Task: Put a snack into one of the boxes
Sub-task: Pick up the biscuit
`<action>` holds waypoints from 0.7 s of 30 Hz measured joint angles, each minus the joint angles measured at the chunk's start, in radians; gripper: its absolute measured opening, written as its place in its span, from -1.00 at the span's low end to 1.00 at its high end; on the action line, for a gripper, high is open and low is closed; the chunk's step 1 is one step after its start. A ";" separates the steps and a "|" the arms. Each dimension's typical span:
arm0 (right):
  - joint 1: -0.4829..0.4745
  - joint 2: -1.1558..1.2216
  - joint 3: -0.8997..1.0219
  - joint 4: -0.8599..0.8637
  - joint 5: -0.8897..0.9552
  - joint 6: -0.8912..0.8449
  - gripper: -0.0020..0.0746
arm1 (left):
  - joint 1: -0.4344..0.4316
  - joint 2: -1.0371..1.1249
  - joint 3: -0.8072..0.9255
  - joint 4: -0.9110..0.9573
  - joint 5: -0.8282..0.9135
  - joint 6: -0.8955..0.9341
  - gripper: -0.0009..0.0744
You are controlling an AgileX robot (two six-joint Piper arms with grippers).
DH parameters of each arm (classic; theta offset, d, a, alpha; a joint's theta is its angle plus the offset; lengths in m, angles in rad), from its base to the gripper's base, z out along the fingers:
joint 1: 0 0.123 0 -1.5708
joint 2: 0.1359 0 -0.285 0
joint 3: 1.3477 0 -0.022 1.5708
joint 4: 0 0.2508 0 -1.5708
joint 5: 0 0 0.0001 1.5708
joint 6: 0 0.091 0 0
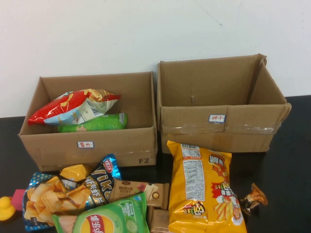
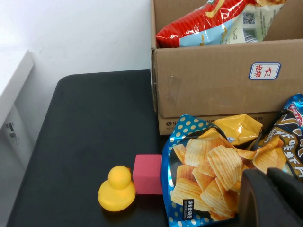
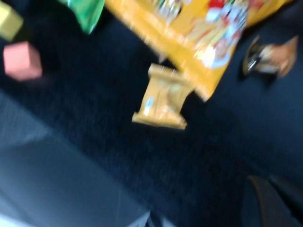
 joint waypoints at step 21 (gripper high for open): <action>0.641 0.776 -0.048 -0.153 -0.336 0.495 -0.88 | 0.000 0.000 0.000 0.000 0.000 0.000 -0.98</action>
